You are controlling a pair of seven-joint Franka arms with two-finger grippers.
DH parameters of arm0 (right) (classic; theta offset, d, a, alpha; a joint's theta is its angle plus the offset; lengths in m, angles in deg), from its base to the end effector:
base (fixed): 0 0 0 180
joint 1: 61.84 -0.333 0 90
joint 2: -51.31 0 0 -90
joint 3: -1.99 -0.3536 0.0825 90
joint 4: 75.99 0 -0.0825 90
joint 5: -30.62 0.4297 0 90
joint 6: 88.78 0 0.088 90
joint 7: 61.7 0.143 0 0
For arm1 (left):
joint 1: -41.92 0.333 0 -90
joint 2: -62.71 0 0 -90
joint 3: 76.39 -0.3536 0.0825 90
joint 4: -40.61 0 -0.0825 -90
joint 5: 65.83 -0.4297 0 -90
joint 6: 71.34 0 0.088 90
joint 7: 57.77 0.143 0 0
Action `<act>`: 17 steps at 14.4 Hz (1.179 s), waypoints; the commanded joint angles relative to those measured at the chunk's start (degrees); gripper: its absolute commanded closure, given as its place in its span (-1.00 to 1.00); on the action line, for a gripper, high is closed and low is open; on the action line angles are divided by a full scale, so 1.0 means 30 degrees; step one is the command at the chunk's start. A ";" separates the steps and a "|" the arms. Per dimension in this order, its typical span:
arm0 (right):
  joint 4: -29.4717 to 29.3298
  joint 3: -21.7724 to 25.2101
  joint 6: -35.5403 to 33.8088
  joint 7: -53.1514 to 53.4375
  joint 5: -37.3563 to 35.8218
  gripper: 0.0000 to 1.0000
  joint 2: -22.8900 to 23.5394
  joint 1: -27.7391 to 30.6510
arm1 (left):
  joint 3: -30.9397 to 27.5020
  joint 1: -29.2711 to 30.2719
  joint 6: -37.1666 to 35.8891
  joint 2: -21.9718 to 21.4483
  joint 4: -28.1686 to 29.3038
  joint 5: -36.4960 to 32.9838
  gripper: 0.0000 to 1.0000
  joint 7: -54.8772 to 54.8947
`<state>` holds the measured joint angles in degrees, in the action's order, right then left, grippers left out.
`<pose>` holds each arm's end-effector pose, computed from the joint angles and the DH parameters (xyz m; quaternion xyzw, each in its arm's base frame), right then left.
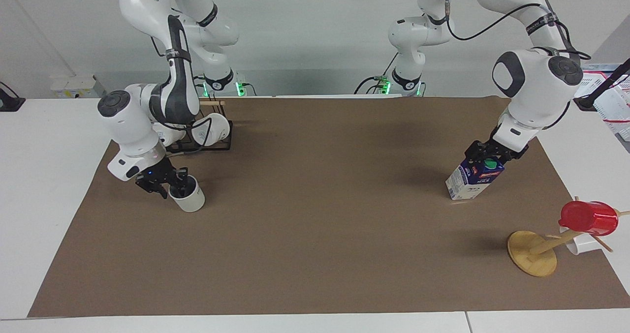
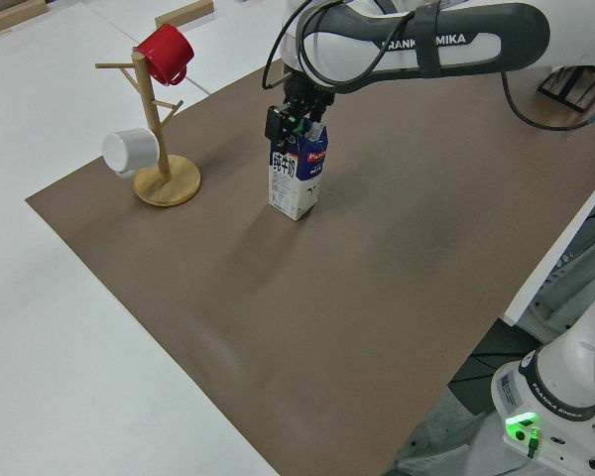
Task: Place cup and milk on table
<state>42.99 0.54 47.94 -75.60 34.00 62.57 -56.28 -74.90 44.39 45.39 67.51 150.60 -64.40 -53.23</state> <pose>0.6334 -0.0437 0.3170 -0.9960 -0.0646 -0.0595 0.0147 0.6292 0.0088 0.4333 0.9995 -0.0256 0.0175 0.0115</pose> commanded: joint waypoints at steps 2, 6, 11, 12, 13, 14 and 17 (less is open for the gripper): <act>-0.0956 -0.0104 -0.0629 0.0502 0.0397 1.00 0.0258 0.0021 | 0.0033 -0.0033 0.0029 -0.0428 0.0251 -0.0038 0.96 -0.0368; -0.4052 -0.0162 -0.4895 0.0999 0.1424 1.00 0.0083 -0.0299 | 0.0033 -0.0180 -0.1200 -0.0546 -0.0711 -0.0038 1.00 -0.0575; -0.7348 -0.0163 -0.7611 0.5526 -0.0618 1.00 0.0464 -0.3691 | 0.0004 -0.0268 -0.3224 -0.0778 -0.2444 -0.0125 1.00 -0.0927; -0.7232 -0.0192 -0.7144 0.7021 -0.1004 1.00 0.0580 -0.4599 | 0.0004 -0.0268 -0.3283 -0.0925 -0.2445 -0.0126 1.00 -0.0956; -0.7085 -0.0192 -0.6675 0.8283 -0.1008 1.00 0.0610 -0.5449 | 0.0004 -0.0268 -0.3312 -0.0955 -0.2474 -0.0155 1.00 -0.0985; -0.7055 -0.0192 -0.6380 0.9369 -0.1008 1.00 0.0668 -0.6153 | 0.0004 -0.0239 -0.3312 -0.0956 -0.2503 -0.0184 1.00 -0.1014; -0.7113 -0.0163 -0.4831 1.2126 -0.1066 1.00 0.1748 -0.8059 | 0.0033 -0.0268 -0.3488 -0.0956 -0.2708 -0.0184 1.00 -0.1189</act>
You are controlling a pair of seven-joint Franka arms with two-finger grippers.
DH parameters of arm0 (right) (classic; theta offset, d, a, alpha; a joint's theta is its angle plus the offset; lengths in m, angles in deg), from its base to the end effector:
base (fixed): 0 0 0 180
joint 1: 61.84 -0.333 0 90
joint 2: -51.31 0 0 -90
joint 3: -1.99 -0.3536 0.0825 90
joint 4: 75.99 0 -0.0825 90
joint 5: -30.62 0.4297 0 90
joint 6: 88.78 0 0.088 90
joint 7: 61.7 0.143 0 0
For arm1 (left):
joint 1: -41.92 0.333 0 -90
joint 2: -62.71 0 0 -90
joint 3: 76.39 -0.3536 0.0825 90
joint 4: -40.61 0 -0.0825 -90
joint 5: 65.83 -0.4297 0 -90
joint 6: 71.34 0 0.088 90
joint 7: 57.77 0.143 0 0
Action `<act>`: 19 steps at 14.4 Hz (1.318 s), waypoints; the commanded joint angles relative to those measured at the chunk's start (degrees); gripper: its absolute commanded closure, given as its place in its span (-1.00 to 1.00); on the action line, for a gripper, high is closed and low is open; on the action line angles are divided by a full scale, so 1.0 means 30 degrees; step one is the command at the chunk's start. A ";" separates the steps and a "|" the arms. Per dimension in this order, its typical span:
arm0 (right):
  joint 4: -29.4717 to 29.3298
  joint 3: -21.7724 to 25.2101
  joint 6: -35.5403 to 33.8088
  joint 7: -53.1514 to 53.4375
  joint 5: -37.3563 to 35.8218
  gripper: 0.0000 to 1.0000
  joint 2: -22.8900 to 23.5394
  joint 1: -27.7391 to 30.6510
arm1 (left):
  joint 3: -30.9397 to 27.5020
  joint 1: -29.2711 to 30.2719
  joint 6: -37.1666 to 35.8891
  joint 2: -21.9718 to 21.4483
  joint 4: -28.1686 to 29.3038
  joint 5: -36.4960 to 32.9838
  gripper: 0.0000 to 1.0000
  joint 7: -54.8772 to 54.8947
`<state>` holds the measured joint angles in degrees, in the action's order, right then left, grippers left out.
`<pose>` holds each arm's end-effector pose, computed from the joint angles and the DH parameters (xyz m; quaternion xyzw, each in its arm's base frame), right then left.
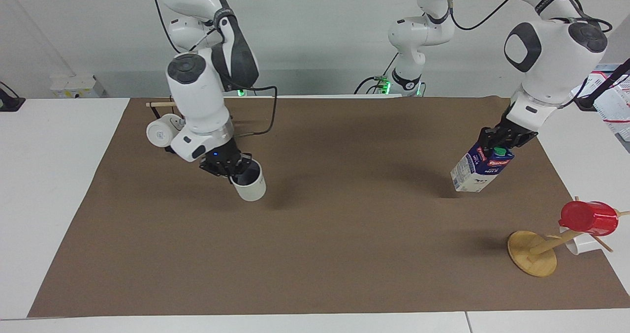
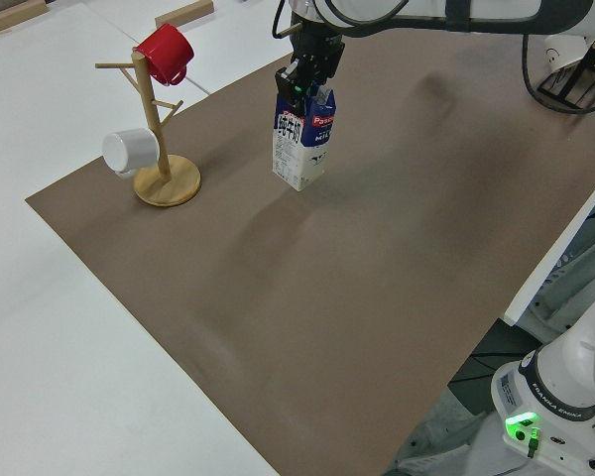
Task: Place cup and milk on table
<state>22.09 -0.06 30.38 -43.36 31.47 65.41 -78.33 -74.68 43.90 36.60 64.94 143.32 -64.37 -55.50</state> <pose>0.6637 0.2221 0.4389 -0.9981 0.0023 -0.0543 0.0297 0.6280 0.0004 0.5139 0.9995 -0.0138 0.0265 0.0122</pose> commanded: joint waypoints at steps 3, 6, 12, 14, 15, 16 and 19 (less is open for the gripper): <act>-0.0176 0.0035 0.2225 0.1476 -0.1008 1.00 0.1944 -0.1910 | 0.0018 -0.0192 -0.0821 -0.0098 -0.0514 -0.0221 1.00 -0.0990; 0.0320 0.0006 0.2289 -0.0591 -0.2507 1.00 0.2067 -0.2091 | 0.0047 -0.0949 -0.0621 -0.0069 -0.0661 -0.0222 1.00 -0.1865; 0.1025 -0.0082 0.2932 -0.2480 -0.1779 1.00 0.2036 -0.2002 | 0.0047 -0.4462 0.0230 0.0194 -0.0690 -0.0222 1.00 -0.5991; 0.1317 -0.0082 0.3632 -0.2509 -0.1424 1.00 0.2095 -0.2032 | 0.0047 -0.5461 0.0494 0.0282 -0.0748 -0.0280 1.00 -0.7518; 0.1551 -0.0082 0.4158 -0.2480 -0.1424 1.00 0.2124 -0.2090 | 0.0047 -0.5901 0.0495 0.0341 -0.0923 -0.0280 1.00 -0.7902; 0.1757 -0.0082 0.4454 -0.2451 -0.1395 1.00 0.2124 -0.2120 | 0.0047 -0.6312 0.0495 0.0515 -0.1099 -0.0280 1.00 -0.8427; 0.2256 -0.0082 0.4662 -0.2451 -0.1395 1.00 0.2036 -0.2091 | 0.0047 -0.7892 0.0495 0.1249 -0.1949 -0.0310 1.00 -1.0275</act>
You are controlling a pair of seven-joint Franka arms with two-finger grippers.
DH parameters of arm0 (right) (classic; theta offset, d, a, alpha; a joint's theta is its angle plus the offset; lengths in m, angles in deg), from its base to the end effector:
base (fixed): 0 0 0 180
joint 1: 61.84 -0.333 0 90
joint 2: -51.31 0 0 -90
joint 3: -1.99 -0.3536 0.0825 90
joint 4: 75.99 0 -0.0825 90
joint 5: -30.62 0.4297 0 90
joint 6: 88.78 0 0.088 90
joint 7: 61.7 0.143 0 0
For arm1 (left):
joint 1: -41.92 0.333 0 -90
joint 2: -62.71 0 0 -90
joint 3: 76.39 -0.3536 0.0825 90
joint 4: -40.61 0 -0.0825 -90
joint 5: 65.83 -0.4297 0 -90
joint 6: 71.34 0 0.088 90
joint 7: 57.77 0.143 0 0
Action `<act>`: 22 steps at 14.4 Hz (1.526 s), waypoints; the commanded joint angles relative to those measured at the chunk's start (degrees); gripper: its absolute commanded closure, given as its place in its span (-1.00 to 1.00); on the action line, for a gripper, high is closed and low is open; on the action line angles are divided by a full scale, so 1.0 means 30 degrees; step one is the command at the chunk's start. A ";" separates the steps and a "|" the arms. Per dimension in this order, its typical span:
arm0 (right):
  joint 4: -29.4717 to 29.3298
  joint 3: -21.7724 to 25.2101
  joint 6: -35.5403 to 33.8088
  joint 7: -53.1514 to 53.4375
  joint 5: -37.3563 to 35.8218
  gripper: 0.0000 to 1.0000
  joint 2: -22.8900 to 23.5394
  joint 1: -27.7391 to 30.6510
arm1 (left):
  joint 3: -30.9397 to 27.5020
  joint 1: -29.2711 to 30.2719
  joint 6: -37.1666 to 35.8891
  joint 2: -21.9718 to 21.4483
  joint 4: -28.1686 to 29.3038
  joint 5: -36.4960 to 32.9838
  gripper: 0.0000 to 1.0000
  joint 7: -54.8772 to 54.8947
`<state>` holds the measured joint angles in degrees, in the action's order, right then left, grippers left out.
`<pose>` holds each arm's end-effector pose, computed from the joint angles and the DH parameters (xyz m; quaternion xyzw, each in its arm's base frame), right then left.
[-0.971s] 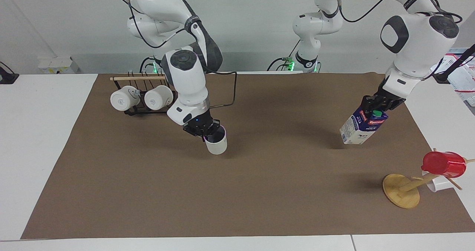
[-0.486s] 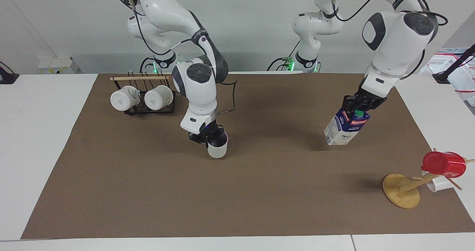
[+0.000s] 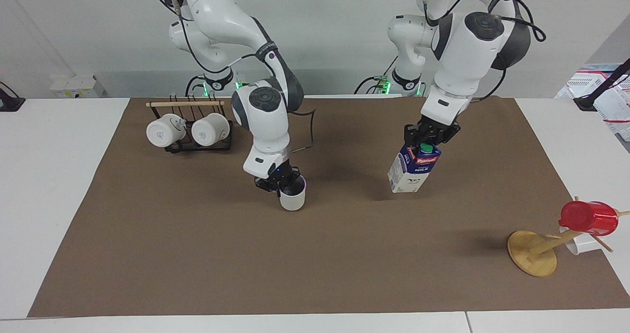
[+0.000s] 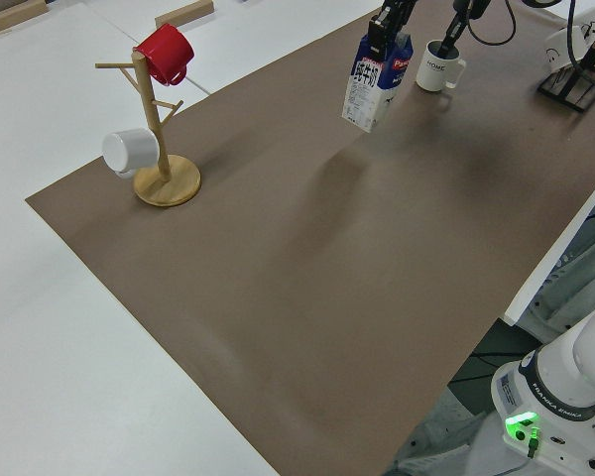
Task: Place cup and milk on table
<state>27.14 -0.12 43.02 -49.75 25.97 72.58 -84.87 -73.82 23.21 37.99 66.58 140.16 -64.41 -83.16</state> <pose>0.6470 0.2974 0.3277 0.9880 0.1377 0.0694 0.0034 0.6008 -0.2361 0.5276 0.9978 0.0394 0.0421 0.0327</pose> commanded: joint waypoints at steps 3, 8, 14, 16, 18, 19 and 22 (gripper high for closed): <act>0.0575 -0.0062 0.0391 0.0463 0.0439 -0.80 -0.0381 0.0059 | -0.0239 -0.2430 0.0120 0.1837 -0.1739 -0.1029 1.00 -0.3045; -0.0011 0.0056 -0.1651 0.1582 0.0439 -1.00 -0.2600 0.1957 | -0.0327 -0.4598 0.0149 0.4885 -0.4465 -0.1147 1.00 -0.5039; -0.3371 0.0144 -0.9030 0.1933 0.0116 -1.00 -0.4688 0.4624 | -0.0298 -0.6181 0.1583 0.6207 -0.5057 -0.1938 1.00 -0.6362; -0.4489 0.0173 -1.1289 0.1904 0.0116 -1.00 -0.5328 0.5329 | -0.0298 -0.6418 0.1702 0.6179 -0.5027 -0.2259 1.00 -0.6363; -0.4902 0.0173 -1.2872 0.1671 0.0087 -1.00 -0.6032 0.6119 | -0.0298 -0.6447 0.1731 0.6179 -0.4969 -0.2319 1.00 -0.6392; -0.4874 0.0173 -1.3519 0.1554 0.0116 -1.00 -0.6413 0.6500 | -0.0298 -0.6447 0.1818 0.6179 -0.4969 -0.2319 1.00 -0.6363; -0.4816 0.0173 -1.5016 -0.0666 0.0174 -1.00 -0.7177 0.7964 | -0.0269 -0.6418 0.2697 0.6179 -0.4765 -0.2319 1.00 -0.6363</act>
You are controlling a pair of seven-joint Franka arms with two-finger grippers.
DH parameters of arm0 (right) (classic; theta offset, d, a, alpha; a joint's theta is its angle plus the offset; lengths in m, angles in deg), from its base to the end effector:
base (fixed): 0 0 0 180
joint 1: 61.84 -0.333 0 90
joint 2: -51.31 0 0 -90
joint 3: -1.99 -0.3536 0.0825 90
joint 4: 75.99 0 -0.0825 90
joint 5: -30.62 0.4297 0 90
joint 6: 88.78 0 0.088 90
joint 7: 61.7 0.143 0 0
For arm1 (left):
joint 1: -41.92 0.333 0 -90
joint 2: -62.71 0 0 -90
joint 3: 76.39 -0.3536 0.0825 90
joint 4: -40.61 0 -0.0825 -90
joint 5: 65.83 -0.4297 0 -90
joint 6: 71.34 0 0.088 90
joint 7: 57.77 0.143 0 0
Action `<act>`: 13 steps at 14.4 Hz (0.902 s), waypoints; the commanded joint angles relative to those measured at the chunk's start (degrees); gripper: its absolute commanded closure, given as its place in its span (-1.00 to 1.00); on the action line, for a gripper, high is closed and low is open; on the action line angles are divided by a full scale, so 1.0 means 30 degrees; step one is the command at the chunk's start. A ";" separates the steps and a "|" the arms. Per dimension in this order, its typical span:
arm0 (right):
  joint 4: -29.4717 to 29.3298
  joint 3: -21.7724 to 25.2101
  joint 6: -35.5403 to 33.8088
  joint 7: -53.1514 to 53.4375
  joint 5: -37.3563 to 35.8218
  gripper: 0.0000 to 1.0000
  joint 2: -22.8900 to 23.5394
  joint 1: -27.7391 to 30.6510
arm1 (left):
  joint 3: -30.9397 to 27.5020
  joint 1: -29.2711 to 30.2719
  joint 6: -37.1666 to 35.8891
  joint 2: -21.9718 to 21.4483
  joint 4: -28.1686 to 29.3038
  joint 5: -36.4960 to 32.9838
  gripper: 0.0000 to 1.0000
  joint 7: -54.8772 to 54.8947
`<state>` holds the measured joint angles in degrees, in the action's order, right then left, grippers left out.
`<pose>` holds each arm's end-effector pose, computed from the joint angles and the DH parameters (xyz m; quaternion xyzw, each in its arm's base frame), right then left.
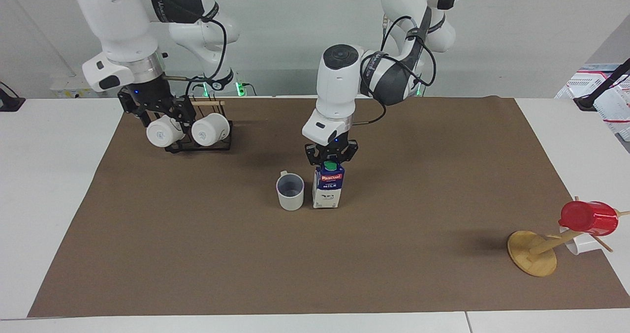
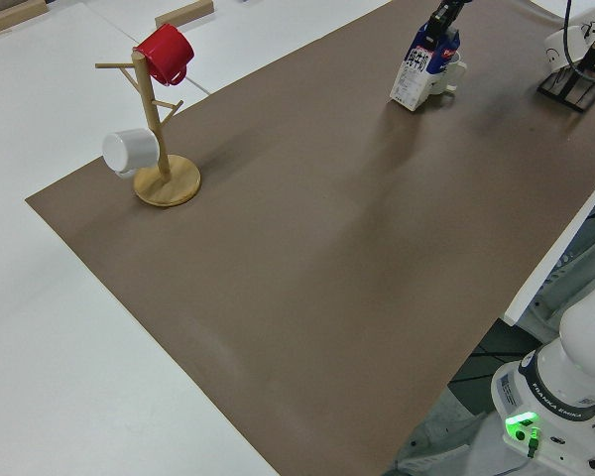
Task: Place cup and milk on table
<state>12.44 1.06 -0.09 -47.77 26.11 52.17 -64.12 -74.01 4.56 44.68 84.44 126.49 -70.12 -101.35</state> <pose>0.6026 0.0223 0.6297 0.9948 -0.0940 0.0007 0.0396 0.5836 -0.4712 0.4513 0.9967 0.0215 0.0730 0.0285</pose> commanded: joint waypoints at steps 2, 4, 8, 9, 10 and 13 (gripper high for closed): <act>-0.0033 -0.0190 -0.1494 -0.1594 0.0449 -1.00 -0.0378 0.1520 | -0.0206 -0.0204 0.0352 0.0228 -0.0065 -0.0415 1.00 -0.0298; -0.1403 -0.0045 -0.2664 -0.1508 0.1729 -1.00 -0.0057 0.1755 | -0.0206 -0.0233 0.0381 0.0082 0.0403 -0.0415 1.00 -0.0298; -0.1499 0.0015 -0.2142 -0.1478 0.1769 -1.00 0.0179 0.1786 | -0.0206 -0.0233 0.0235 0.0052 0.0376 -0.0415 -1.00 -0.0268; -0.1499 0.0015 -0.2172 -0.1710 0.1711 -1.00 0.0179 0.1815 | -0.0206 -0.0233 0.0264 0.0052 0.0347 -0.0415 -1.00 -0.0268; -0.1412 -0.0014 -0.2114 -0.2176 0.1478 -1.00 0.0150 0.1757 | -0.0206 -0.0233 0.0322 0.0023 0.0347 -0.0415 -1.00 -0.0239; -0.1235 -0.0189 -0.1996 -0.2650 0.1007 -1.00 0.0033 0.1493 | -0.0177 -0.0292 0.0147 -0.0677 0.0200 -0.0328 -1.00 -0.0239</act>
<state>9.41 1.03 -6.09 -54.37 29.85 51.98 -59.47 -74.00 4.56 45.07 84.52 126.87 -70.16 -101.35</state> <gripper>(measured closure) 0.000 0.000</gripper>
